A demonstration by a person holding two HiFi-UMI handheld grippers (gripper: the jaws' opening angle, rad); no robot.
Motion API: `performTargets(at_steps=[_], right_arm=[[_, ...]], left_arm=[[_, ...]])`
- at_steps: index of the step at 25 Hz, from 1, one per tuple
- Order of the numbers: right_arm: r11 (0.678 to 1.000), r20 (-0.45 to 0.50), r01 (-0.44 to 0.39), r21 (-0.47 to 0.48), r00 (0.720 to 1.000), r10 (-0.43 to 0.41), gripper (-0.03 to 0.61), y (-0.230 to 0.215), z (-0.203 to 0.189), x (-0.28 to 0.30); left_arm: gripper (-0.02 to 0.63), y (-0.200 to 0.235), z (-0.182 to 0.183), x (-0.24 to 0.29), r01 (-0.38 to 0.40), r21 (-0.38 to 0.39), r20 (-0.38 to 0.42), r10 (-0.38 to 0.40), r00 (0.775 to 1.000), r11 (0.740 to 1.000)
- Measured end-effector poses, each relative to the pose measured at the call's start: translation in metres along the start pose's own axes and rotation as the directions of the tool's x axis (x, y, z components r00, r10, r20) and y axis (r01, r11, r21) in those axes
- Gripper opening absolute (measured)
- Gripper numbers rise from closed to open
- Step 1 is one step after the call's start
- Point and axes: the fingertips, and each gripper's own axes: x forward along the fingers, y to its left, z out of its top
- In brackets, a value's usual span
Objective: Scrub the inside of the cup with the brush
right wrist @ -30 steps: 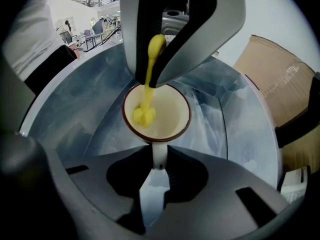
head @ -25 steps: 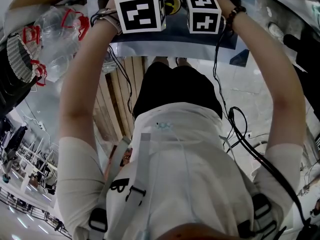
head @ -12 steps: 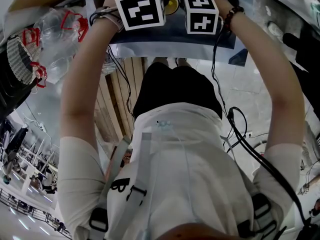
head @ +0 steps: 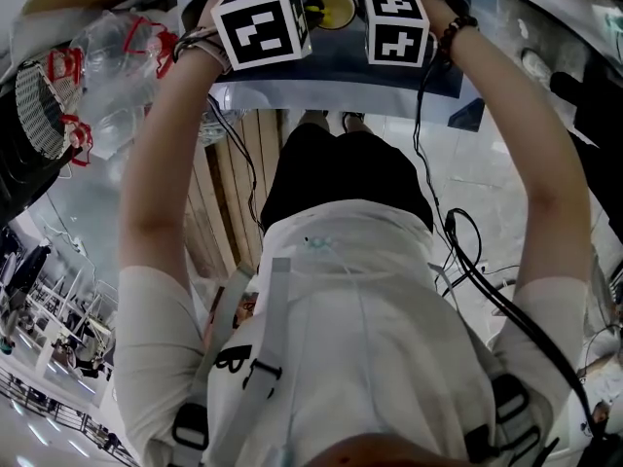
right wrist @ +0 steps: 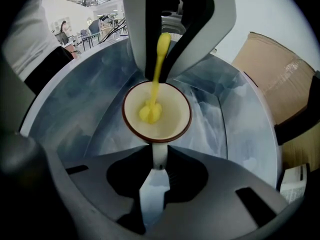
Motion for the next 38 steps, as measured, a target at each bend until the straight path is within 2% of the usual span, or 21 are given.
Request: performTargets(at_steps=[5,11,22,25,27,30,33,35,36,38], right_arm=[[1.000,-0.009,0.011,0.019,1.000,-0.011,0.075,0.001,-0.002,-0.002],[0.999,-0.008,0.030,0.044,1.000,-0.030,0.122,-0.001,-0.004,-0.006],[0.995,0.020,0.008,0.099,1.000,-0.010,0.225,0.003,-0.008,-0.035],[0.994,0.017,0.017,0.105,1.000,-0.019,0.236,0.002,-0.010,-0.044],[0.993,0.029,0.023,0.118,0.999,-0.027,0.239,0.001,-0.009,-0.053],[0.987,0.076,0.030,0.160,0.996,-0.042,0.241,-0.001,0.000,-0.068],[0.978,0.138,0.035,0.207,0.988,-0.065,0.241,-0.004,0.010,-0.088],[0.967,0.193,0.036,0.251,0.977,-0.086,0.241,-0.008,0.017,-0.106],[0.959,0.226,0.032,0.281,0.969,-0.099,0.241,-0.010,0.020,-0.118],[0.938,0.302,0.024,0.346,0.944,-0.136,0.241,-0.015,0.028,-0.145]], left_arm=[[0.035,-0.002,0.006,-0.007,0.008,-0.139,0.158,0.014,0.987,0.990],[0.035,0.003,0.000,-0.018,-0.031,-0.231,0.235,0.086,0.968,0.972],[0.035,0.004,0.001,-0.055,-0.061,-0.379,0.388,0.218,0.895,0.923],[0.035,0.004,0.001,-0.064,-0.066,-0.406,0.406,0.245,0.880,0.912],[0.035,0.005,0.000,-0.072,-0.073,-0.427,0.427,0.272,0.862,0.901],[0.035,0.007,0.001,-0.091,-0.062,-0.480,0.490,0.326,0.809,0.875],[0.035,0.011,-0.001,-0.114,-0.040,-0.543,0.558,0.397,0.729,0.839],[0.035,0.015,-0.001,-0.134,-0.027,-0.582,0.603,0.454,0.657,0.813],[0.035,0.016,0.000,-0.144,-0.017,-0.598,0.627,0.481,0.613,0.801],[0.035,0.016,0.002,-0.167,0.010,-0.622,0.677,0.531,0.510,0.783]])
